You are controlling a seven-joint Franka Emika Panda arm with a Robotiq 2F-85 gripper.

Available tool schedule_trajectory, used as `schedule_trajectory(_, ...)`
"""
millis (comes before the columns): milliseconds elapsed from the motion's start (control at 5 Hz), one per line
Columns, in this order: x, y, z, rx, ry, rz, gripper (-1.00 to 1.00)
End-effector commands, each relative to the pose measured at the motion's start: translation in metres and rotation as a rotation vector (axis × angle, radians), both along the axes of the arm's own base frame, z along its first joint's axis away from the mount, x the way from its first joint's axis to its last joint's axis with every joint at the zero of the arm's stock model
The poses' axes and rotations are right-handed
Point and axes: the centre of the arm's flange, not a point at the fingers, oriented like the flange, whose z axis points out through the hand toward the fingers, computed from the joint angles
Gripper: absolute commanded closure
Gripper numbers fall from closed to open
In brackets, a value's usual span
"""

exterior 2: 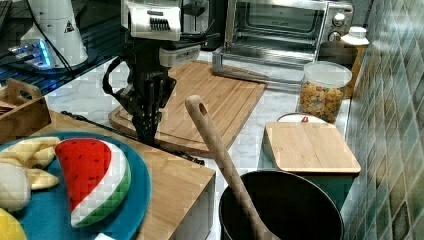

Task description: Close the drawer.

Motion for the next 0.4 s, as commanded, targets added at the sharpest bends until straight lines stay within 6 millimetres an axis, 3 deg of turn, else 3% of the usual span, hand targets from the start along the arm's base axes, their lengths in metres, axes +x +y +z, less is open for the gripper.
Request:
schedule_trajectory(200, -0.0770, -0.1632, 0.0866, -0.133, -0.092, -0.253, 1.00)
schedule_trajectory(400, -0.0769, -0.1632, 0.0865, -0.133, -0.092, -0.253, 1.00)
